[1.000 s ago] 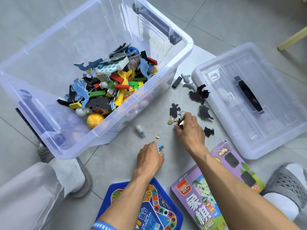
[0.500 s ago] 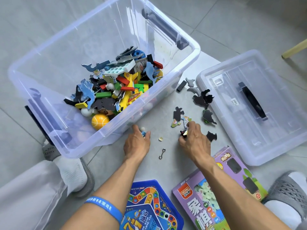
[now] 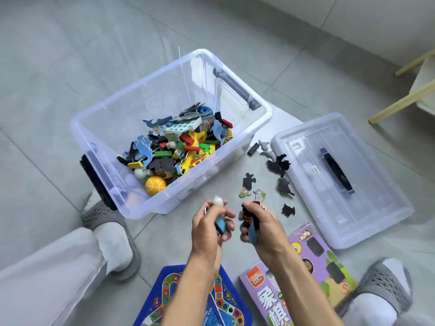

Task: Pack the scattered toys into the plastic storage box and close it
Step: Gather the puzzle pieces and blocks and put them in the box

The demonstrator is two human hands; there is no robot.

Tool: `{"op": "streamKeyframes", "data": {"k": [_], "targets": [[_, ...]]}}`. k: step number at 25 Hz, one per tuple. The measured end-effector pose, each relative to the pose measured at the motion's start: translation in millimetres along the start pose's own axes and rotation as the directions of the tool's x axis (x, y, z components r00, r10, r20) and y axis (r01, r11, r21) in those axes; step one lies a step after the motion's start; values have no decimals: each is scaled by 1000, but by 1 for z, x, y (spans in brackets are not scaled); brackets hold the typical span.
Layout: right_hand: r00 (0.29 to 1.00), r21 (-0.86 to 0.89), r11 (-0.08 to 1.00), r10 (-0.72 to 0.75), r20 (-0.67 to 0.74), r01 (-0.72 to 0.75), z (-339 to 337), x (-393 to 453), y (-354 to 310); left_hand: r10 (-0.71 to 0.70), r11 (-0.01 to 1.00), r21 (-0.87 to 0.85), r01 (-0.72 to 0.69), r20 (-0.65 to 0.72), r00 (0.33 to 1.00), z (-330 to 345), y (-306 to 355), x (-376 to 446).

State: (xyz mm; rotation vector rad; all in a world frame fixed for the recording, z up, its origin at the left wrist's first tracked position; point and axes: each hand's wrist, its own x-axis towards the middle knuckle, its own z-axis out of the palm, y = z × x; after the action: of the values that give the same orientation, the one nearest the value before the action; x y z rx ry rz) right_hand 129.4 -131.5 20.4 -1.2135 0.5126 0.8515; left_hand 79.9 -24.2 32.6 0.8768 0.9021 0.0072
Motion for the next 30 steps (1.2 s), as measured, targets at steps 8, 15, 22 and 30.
{"op": "streamKeyframes", "data": {"k": [8,15,22,30], "targets": [[954,-293,911,-301,6,289,125,-15,-146,411,772,583,-254,-152,899,11,173,5],[891,-773,619,-418,-177,137,2,21,28,672,450,745,-492,81,736,-15,8,19],[933,-961,266,-360,-22,80,-37,73,110,282,151,946,-288,238,929,-53,-74,123],[901,-992,104,-433,16,67,-31,94,124,312,-74,881,-468,466,828,-53,-80,159]]}}
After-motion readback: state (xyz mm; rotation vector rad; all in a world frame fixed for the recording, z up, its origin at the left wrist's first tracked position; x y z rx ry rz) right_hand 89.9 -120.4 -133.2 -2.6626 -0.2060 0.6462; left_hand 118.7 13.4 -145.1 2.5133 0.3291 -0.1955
